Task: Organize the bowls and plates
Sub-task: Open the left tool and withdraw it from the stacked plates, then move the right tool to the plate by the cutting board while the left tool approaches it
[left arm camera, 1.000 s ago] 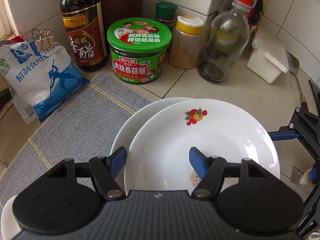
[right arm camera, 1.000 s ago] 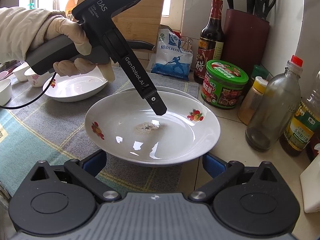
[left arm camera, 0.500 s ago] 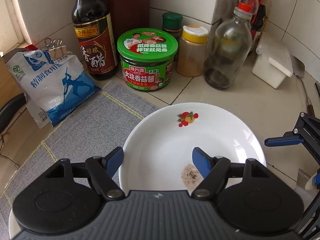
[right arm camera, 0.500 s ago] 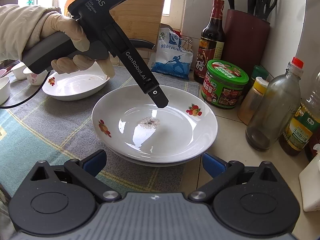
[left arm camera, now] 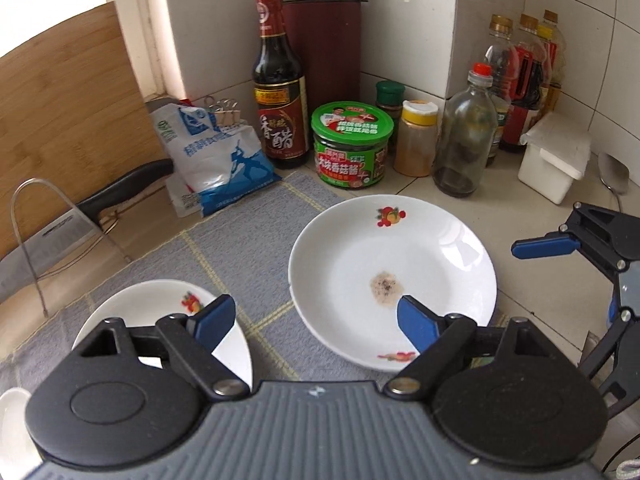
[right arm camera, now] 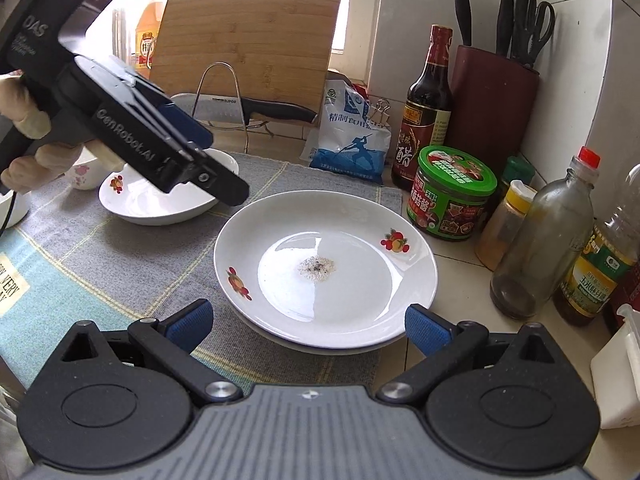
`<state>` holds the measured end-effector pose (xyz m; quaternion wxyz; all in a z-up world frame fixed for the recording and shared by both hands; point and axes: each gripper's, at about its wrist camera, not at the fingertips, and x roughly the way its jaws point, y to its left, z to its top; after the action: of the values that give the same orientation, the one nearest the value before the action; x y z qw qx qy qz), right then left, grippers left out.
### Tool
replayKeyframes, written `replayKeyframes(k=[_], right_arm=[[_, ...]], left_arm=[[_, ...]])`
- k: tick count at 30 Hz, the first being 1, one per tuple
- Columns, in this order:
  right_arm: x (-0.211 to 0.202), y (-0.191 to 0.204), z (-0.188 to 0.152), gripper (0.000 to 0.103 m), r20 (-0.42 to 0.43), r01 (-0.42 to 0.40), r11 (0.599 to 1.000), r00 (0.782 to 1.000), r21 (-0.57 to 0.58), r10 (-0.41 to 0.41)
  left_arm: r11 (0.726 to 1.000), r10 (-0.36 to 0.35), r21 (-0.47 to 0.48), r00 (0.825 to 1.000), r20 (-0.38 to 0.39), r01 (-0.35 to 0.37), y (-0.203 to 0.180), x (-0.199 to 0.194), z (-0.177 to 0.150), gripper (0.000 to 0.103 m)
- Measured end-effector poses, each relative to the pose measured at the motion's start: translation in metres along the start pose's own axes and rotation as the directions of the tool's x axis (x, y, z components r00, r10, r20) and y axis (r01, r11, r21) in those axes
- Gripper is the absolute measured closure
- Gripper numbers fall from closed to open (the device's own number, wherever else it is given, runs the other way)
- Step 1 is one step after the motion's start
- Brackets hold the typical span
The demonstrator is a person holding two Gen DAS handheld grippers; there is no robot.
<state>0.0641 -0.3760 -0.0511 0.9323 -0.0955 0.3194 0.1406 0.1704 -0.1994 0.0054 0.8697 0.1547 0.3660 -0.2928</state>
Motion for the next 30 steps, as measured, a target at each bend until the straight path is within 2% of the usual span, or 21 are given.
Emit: replayKeyframes(k=[5,9,14,20,30], right_arm=[[0.009,0.007,0.006,0.000,-0.004,-0.054,0.998,0.999,-0.017,0.054],[0.016,0.019,0.014,0.000,-0.006,-0.083,0.996,0.997,-0.028,0.083],[0.025,0.043,0.027,0.000,-0.014,-0.089,0.994,0.996,-0.057,0.089],[0.029,0.071,0.040,0.000,-0.034,-0.075,0.995,0.997,-0.072,0.072],[0.044,0.099,0.051,0.000,-0.087,-0.058,0.995,0.995,-0.082,0.050]], left_arm=[[0.990,0.120,-0.075,0.992,-0.033,-0.122,0.014,-0.019,-0.041,0.013],[0.975,0.173,-0.126,0.982,-0.080,-0.182,0.029,-0.027,-0.067,0.013],[0.964,0.186,-0.175,0.978,-0.094,-0.200,0.049,-0.035,-0.092,0.013],[0.963,0.187,-0.178,0.977,-0.100,-0.202,0.069,-0.037,-0.114,0.013],[0.967,0.176,-0.171,0.981,-0.080,-0.188,0.093,-0.009,-0.124,0.013]])
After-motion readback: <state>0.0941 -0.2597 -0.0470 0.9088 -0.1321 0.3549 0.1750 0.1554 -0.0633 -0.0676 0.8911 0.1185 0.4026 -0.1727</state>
